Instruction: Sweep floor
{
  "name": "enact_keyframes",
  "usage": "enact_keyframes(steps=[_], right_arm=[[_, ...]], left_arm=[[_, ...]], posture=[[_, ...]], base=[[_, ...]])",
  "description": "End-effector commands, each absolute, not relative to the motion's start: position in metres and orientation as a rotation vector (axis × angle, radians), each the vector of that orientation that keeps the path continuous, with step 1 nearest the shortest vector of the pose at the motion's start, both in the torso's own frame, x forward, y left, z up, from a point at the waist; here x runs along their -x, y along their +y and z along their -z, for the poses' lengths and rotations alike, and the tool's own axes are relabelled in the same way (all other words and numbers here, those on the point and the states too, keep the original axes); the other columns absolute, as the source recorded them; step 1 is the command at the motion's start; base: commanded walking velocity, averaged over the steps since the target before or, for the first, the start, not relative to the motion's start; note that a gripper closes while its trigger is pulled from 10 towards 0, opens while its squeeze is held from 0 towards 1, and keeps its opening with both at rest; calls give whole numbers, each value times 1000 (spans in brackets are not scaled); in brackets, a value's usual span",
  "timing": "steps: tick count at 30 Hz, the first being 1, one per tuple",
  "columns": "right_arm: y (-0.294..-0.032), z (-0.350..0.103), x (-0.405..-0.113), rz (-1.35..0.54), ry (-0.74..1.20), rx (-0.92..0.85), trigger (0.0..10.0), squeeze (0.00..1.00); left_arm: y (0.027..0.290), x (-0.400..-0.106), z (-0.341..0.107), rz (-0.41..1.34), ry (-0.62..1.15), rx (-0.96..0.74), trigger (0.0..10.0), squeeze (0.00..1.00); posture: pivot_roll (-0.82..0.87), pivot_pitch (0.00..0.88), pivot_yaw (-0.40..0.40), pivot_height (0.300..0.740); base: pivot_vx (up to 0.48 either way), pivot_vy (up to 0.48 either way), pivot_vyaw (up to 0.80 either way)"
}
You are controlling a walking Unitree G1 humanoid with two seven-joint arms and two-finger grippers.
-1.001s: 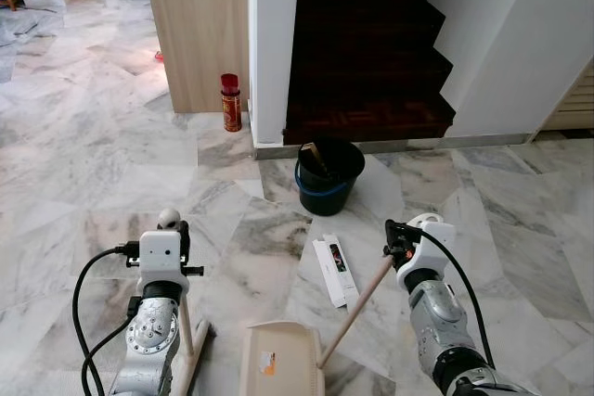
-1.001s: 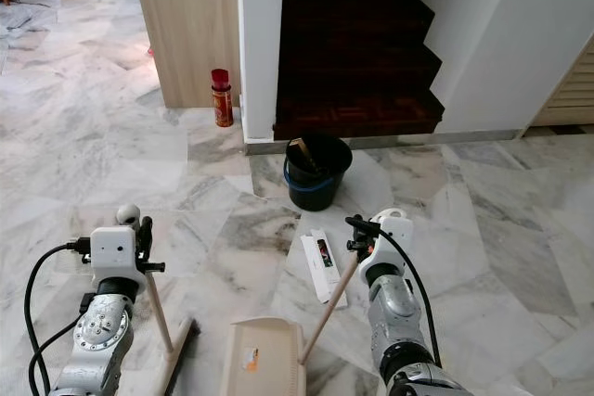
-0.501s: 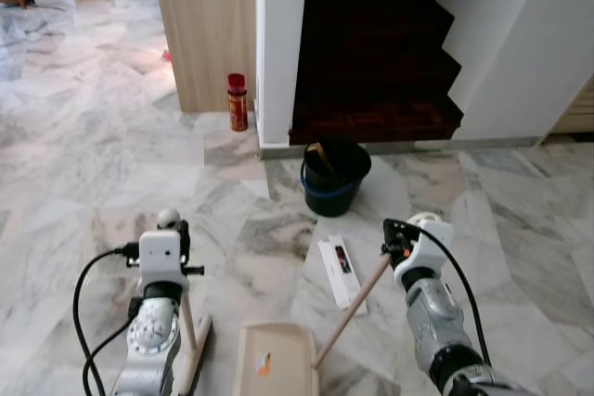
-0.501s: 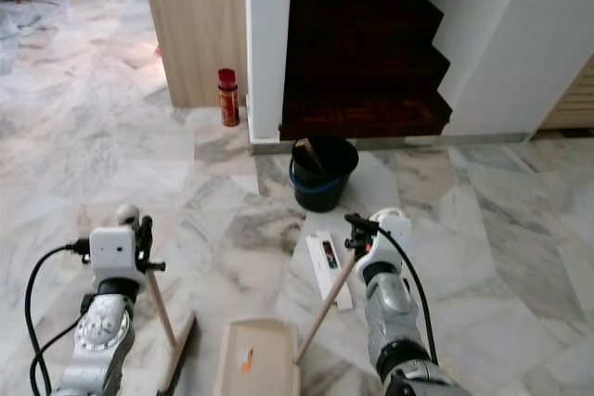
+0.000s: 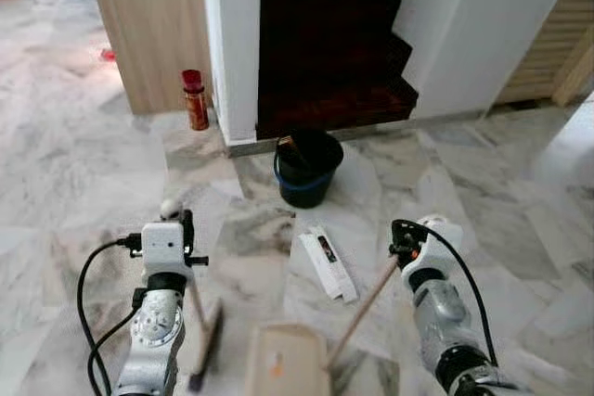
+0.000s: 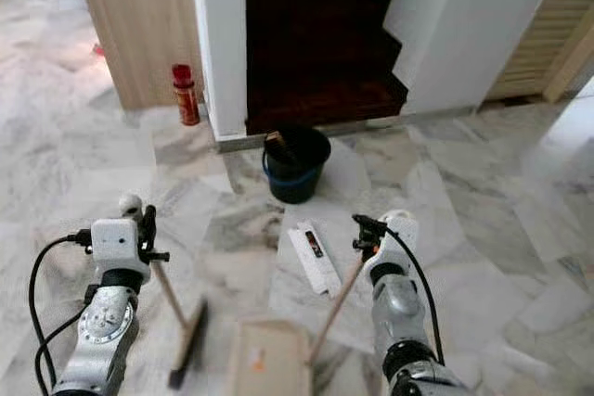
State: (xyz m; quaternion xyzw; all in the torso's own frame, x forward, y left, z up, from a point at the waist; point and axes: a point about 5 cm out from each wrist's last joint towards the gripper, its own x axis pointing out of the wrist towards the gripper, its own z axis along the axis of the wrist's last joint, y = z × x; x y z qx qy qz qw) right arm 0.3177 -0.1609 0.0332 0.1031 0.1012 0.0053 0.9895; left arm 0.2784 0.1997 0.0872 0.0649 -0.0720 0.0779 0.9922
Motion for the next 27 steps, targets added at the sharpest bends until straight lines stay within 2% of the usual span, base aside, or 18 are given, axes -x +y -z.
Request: enact_keyframes(steps=[1, 4, 27], right_arm=[[-167, -38, -321, 16, 182, -246, 10000, 0], [-166, -38, -321, 14, 181, -245, 10000, 0], [-163, -37, -320, 11, 183, -251, 10000, 0]], left_arm=[[192, -287, -106, -128, -217, -150, 10000, 0], [192, -288, -107, -122, -218, -149, 10000, 0], [189, -288, -112, -104, -218, -137, 10000, 0]], posture=[[87, 0, -84, 740], [88, 0, -83, 740], [88, 0, -78, 740]], base=[[0, 337, -800], [0, 316, -800], [0, 0, -800]])
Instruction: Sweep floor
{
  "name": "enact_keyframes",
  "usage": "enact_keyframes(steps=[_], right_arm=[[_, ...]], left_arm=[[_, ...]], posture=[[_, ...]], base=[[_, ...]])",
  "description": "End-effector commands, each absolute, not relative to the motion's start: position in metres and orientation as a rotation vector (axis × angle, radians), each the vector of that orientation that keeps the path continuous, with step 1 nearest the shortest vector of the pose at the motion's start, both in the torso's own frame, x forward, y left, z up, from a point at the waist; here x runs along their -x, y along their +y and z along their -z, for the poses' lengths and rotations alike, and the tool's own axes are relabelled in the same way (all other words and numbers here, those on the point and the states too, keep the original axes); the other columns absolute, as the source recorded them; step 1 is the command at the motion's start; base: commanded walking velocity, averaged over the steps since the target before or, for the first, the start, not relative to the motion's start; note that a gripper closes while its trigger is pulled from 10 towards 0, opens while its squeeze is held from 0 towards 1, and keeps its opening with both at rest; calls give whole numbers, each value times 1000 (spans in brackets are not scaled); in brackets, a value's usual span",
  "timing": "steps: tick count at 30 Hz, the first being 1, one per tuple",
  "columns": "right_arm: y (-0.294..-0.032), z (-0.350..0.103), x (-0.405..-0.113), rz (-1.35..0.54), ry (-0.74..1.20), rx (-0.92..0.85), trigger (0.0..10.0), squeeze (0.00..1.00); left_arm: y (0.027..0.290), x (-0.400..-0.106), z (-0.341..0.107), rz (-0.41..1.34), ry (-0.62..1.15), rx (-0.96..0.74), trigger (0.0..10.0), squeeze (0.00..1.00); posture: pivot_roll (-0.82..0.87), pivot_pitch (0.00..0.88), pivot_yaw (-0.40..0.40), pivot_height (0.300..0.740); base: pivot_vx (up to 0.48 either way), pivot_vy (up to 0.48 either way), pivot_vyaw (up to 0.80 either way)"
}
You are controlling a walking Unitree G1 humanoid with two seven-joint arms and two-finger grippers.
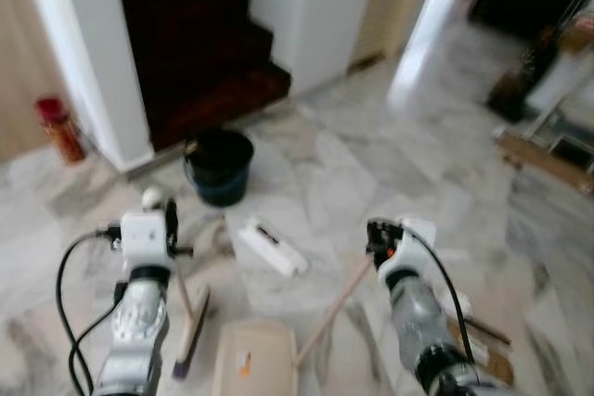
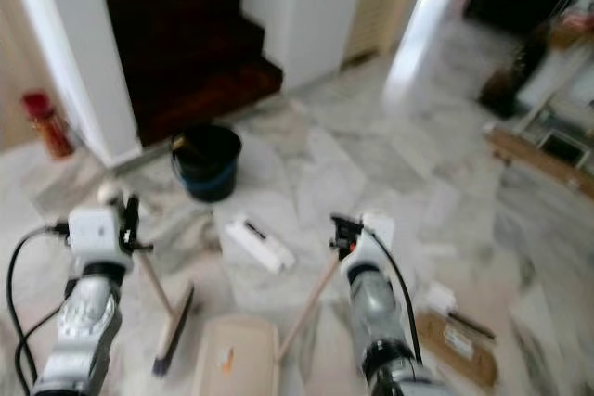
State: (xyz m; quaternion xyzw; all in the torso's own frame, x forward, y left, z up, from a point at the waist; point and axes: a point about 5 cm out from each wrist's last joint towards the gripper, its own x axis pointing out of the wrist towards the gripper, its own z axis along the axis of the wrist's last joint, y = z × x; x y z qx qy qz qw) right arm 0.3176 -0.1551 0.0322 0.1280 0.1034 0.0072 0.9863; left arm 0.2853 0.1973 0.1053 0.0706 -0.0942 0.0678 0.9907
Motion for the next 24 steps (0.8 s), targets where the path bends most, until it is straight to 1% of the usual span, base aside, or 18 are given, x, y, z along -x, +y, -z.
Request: enact_keyframes(steps=[1, 13, 24], right_arm=[[-163, -37, -320, 11, 183, -252, 10000, 0], [-162, -35, -319, 15, 188, -254, 10000, 0], [-160, -35, -318, 35, 186, -258, 10000, 0]], left_arm=[[189, -287, -111, -103, -216, -138, 10000, 0], [190, -288, -113, -94, -217, -141, 10000, 0], [182, -294, -110, -44, -196, -133, 10000, 0]], posture=[[87, 0, -76, 740], [95, 0, -66, 740], [93, 0, -28, 740]], base=[[0, 0, -800], [0, 0, -800], [0, 0, -800]])
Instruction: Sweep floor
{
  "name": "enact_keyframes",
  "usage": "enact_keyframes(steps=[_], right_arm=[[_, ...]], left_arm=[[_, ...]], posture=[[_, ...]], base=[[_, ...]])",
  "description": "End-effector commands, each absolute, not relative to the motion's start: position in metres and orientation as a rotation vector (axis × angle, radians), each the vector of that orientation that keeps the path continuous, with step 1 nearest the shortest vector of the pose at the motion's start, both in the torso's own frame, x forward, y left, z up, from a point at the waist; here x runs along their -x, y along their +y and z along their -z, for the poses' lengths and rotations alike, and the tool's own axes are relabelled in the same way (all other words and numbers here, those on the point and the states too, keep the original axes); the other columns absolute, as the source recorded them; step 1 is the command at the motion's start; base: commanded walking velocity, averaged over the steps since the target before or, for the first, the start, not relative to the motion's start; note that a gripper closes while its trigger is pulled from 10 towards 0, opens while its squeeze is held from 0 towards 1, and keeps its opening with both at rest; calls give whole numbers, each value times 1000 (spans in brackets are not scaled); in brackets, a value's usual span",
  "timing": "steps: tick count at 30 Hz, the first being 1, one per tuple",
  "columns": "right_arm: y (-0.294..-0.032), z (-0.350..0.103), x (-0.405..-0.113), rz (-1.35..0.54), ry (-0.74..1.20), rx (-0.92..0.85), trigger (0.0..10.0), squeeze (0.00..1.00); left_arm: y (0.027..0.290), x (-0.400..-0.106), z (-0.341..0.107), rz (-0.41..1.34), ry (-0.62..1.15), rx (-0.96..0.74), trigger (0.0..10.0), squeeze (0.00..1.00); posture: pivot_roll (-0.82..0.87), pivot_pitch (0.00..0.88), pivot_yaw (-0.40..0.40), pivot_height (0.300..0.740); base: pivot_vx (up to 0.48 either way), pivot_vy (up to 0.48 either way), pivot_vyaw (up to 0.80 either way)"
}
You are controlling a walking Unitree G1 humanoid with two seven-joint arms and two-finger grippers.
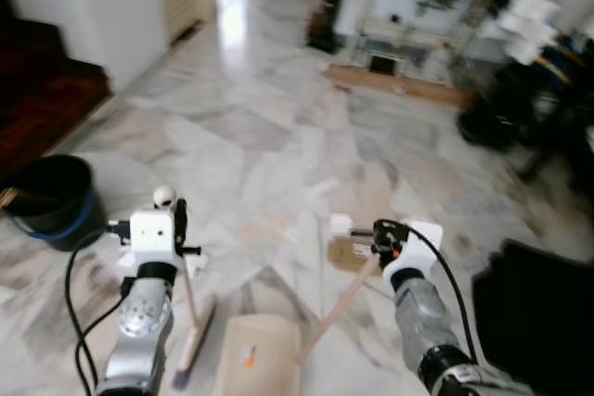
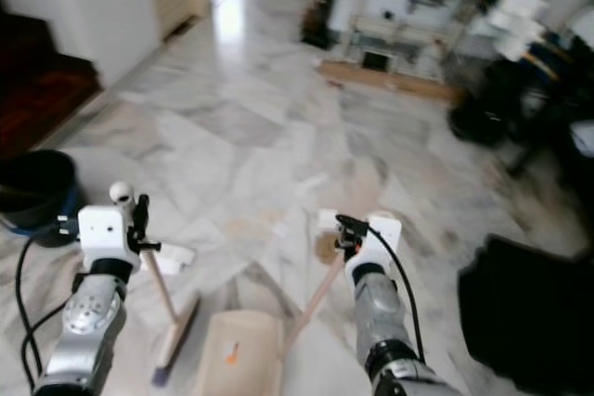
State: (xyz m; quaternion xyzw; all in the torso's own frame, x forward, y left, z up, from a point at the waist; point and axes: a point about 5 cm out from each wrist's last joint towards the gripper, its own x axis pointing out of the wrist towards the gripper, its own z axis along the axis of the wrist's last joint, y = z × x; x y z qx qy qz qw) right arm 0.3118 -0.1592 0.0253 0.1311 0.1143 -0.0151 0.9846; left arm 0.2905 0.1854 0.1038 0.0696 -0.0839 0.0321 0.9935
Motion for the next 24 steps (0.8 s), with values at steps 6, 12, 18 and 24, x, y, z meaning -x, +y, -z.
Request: enact_keyframes(steps=[6, 12, 18, 24], right_arm=[[-164, -36, -318, 59, 169, -254, 10000, 0], [-167, -40, -322, 60, 152, -249, 10000, 0], [-166, -41, -322, 57, 153, -242, 10000, 0], [-164, -40, -322, 48, 153, -242, 10000, 0]], left_arm=[[180, -299, -113, -23, -199, -139, 10000, 0], [180, -304, -115, -27, -208, -134, 10000, 0], [179, -303, -115, -31, -209, -125, 10000, 0], [182, -302, -115, -41, -211, -130, 10000, 0]], posture=[[86, 0, -18, 740], [79, 0, -28, 740], [85, 0, -38, 740], [88, 0, -41, 740]], base=[[0, 0, -133], [0, 0, 0], [0, 393, 0], [0, 480, 0]])
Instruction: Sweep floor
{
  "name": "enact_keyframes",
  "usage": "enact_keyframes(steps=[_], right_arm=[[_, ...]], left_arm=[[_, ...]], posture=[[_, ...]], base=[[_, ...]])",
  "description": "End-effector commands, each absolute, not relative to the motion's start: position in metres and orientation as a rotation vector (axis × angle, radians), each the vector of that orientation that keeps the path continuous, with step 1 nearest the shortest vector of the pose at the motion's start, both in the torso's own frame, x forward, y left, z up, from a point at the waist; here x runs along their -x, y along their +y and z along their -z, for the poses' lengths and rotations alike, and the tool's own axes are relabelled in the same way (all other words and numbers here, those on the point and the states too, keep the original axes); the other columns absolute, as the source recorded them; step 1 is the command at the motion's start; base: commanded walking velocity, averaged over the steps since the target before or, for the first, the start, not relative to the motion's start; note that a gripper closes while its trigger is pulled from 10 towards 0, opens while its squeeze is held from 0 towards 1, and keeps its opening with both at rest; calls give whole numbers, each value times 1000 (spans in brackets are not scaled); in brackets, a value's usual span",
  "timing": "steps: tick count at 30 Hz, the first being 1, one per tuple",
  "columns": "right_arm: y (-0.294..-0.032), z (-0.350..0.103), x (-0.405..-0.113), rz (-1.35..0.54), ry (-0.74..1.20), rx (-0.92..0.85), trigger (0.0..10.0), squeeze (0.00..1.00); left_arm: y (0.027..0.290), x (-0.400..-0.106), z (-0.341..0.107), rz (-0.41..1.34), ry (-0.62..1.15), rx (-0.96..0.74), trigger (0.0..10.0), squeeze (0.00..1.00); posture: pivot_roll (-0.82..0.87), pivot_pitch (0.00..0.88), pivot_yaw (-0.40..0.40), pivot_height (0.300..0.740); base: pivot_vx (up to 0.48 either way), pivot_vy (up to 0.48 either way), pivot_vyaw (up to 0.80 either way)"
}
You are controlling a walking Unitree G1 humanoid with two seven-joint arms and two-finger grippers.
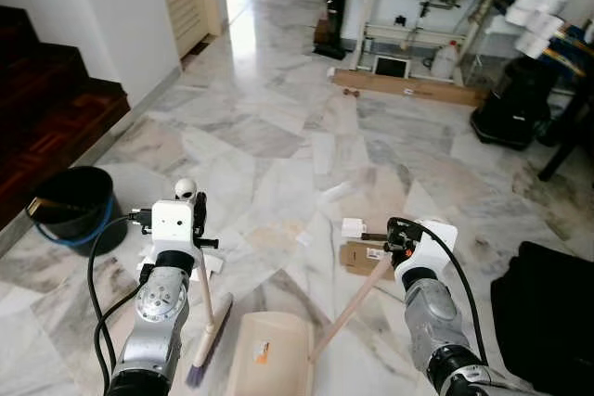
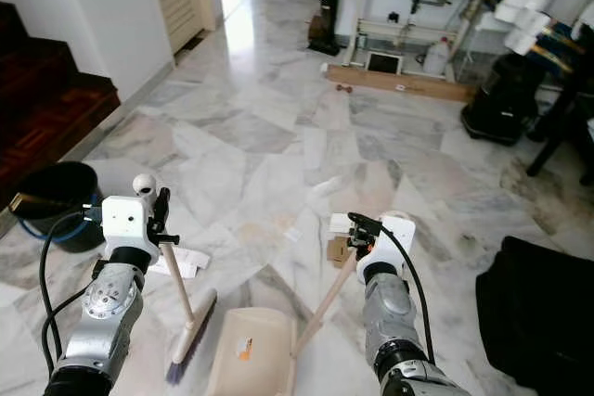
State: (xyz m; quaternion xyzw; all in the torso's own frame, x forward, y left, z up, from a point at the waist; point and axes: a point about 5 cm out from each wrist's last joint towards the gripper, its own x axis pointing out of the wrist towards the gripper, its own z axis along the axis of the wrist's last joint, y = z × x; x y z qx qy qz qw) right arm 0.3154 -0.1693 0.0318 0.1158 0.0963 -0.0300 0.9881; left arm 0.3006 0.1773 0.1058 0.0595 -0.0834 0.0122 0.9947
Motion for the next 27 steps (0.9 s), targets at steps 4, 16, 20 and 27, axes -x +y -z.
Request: enact_keyframes(steps=[4, 16, 20, 27], right_arm=[[-164, -40, -321, 48, 157, -244, 10000, 0], [-162, -39, -321, 44, 162, -251, 10000, 0], [-162, -39, -321, 41, 157, -251, 10000, 0], [-161, -39, -320, 37, 157, -247, 10000, 0]], left_arm=[[184, -302, -116, -45, -214, -133, 10000, 0], [187, -303, -123, -54, -237, -144, 10000, 0], [187, -303, -123, -54, -239, -147, 10000, 0], [186, -303, -125, -50, -248, -151, 10000, 0]], posture=[[87, 0, -39, 740], [89, 0, -40, 740], [89, 0, -40, 740], [92, 0, -39, 740]], base=[[0, 480, 0], [0, 480, -67], [0, 480, 0], [0, 480, 0]])
